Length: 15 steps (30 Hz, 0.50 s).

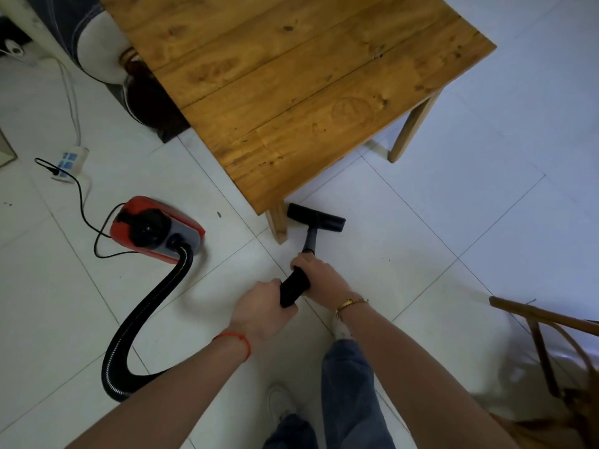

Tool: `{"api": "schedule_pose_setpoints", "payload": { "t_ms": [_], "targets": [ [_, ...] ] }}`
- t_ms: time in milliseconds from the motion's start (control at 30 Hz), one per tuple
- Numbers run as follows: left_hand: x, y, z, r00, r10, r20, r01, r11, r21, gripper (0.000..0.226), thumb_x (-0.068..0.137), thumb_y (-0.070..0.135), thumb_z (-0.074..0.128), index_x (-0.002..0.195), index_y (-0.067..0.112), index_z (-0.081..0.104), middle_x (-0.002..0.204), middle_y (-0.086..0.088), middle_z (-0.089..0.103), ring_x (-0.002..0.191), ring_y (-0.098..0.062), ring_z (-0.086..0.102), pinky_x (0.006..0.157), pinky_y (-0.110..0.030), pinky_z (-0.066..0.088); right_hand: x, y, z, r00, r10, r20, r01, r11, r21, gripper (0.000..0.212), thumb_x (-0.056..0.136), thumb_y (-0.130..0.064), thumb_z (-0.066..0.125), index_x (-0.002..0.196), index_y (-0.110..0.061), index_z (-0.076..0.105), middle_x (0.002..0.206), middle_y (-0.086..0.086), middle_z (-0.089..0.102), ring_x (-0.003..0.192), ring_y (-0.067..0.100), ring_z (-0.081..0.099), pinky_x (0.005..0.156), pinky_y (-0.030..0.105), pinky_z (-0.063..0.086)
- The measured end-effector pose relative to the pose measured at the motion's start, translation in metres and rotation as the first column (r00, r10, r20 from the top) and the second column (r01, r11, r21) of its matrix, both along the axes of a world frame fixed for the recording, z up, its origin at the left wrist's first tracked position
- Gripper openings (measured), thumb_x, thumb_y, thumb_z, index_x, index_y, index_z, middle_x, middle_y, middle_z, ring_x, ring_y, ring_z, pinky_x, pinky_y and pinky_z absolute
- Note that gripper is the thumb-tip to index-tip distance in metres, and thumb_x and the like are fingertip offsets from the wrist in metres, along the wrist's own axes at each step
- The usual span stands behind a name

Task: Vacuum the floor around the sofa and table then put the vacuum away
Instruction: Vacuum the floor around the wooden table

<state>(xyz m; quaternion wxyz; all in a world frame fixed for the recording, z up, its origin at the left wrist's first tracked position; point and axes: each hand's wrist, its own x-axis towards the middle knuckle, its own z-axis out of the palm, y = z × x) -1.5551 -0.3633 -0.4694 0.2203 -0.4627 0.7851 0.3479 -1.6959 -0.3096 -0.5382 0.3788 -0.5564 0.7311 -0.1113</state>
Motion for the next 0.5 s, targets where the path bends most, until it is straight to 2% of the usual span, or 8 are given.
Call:
{"api": "schedule_pose_setpoints", "payload": {
  "t_ms": [167, 333, 500],
  "targets": [
    [-0.066, -0.018, -0.014, 0.995, 0.088, -0.042, -0.088, 0.996, 0.004, 0.023, 0.084, 0.032, 0.059, 0.101, 0.017, 0.056, 0.085, -0.002, 0.065, 0.074, -0.021, 0.065, 0.068, -0.032, 0.056, -0.070, -0.027, -0.013, 0.998, 0.055, -0.017, -0.055, 0.998, 0.008, 0.034, 0.085, -0.009, 0.065, 0.117, -0.007, 0.053, 0.123, 0.011, 0.050, 0.099, 0.032, 0.060, 0.086, 0.037, 0.049],
    [-0.150, -0.039, -0.026, 0.986, 0.146, -0.085, -0.149, 0.988, -0.040, 0.024, 0.084, 0.032, 0.059, 0.101, 0.015, 0.057, 0.083, -0.001, 0.064, 0.070, -0.019, 0.061, 0.061, -0.028, 0.049, -0.156, -0.059, -0.019, 0.996, 0.077, -0.052, -0.077, 0.997, 0.011, 0.032, 0.085, -0.008, 0.064, 0.115, -0.006, 0.054, 0.123, 0.013, 0.051, 0.095, 0.035, 0.060, 0.080, 0.040, 0.049],
    [-0.226, -0.060, -0.038, 0.968, 0.216, -0.130, -0.223, 0.974, -0.043, 0.023, 0.084, 0.031, 0.059, 0.097, 0.013, 0.055, 0.083, -0.004, 0.064, 0.075, -0.024, 0.065, 0.063, -0.032, 0.053, -0.233, -0.090, -0.023, 0.992, 0.096, -0.085, -0.093, 0.995, 0.030, 0.031, 0.086, -0.010, 0.063, 0.114, -0.006, 0.053, 0.121, 0.013, 0.051, 0.091, 0.036, 0.062, 0.079, 0.042, 0.052]
  ]
}}
